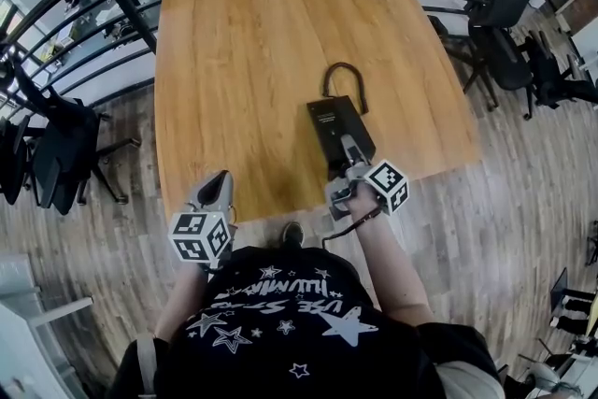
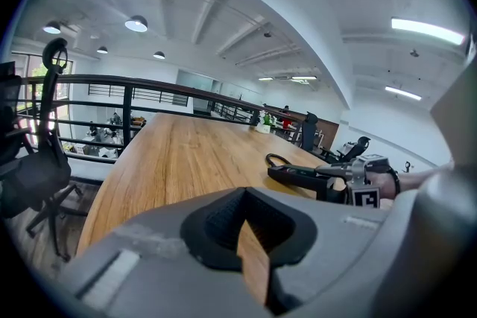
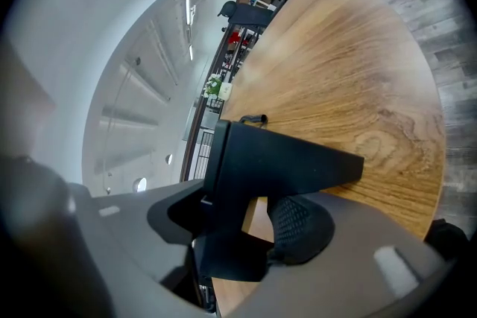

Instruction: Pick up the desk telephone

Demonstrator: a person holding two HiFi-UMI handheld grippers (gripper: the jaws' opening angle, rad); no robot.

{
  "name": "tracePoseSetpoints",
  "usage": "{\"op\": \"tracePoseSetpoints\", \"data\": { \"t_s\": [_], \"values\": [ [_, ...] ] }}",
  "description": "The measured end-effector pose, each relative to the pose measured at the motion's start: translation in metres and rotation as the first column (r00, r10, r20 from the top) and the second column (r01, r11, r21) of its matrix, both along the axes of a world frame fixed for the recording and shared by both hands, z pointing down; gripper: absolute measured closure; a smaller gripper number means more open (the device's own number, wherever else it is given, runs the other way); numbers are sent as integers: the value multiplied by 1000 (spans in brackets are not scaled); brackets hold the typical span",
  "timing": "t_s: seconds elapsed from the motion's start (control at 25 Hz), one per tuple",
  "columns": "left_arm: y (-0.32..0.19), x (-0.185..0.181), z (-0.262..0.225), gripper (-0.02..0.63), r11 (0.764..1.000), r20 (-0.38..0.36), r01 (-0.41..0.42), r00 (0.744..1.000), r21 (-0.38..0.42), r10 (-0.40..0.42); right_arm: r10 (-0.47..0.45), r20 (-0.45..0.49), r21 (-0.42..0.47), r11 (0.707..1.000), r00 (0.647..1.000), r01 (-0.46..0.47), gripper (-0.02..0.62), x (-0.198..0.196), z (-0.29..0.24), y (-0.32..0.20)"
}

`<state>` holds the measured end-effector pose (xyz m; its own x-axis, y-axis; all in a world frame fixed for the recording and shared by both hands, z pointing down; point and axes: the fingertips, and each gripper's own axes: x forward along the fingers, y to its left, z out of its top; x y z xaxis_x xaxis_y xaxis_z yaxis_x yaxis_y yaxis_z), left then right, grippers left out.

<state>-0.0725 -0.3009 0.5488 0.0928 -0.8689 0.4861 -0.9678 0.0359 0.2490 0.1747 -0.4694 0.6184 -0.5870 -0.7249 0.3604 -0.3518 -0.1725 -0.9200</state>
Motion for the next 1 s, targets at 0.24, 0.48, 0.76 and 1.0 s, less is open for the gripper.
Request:
{"op": "tracePoseSetpoints", "data": {
  "t_s": [0.24, 0.48, 0.76, 1.0],
  "values": [
    [2, 0, 0, 604, 1000, 3, 4, 1000, -2, -4, -4, 2, 3, 1000, 1000, 4, 380, 0, -1, 0],
    [10, -10, -1, 604, 1000, 4, 19, 1000, -7, -19, -5, -4, 13, 1000, 1000, 5, 400, 0, -4, 0],
    [17, -20, -1, 604, 1000, 1, 8, 1000, -2, -8, -41, -18, 63, 997, 999, 42, 407, -6, -15, 7],
    [22, -32, -4, 604, 999, -9, -40, 999, -2, 40, -41, -2, 141, 989, 999, 41, 407, -20, -39, 18]
  ]
}}
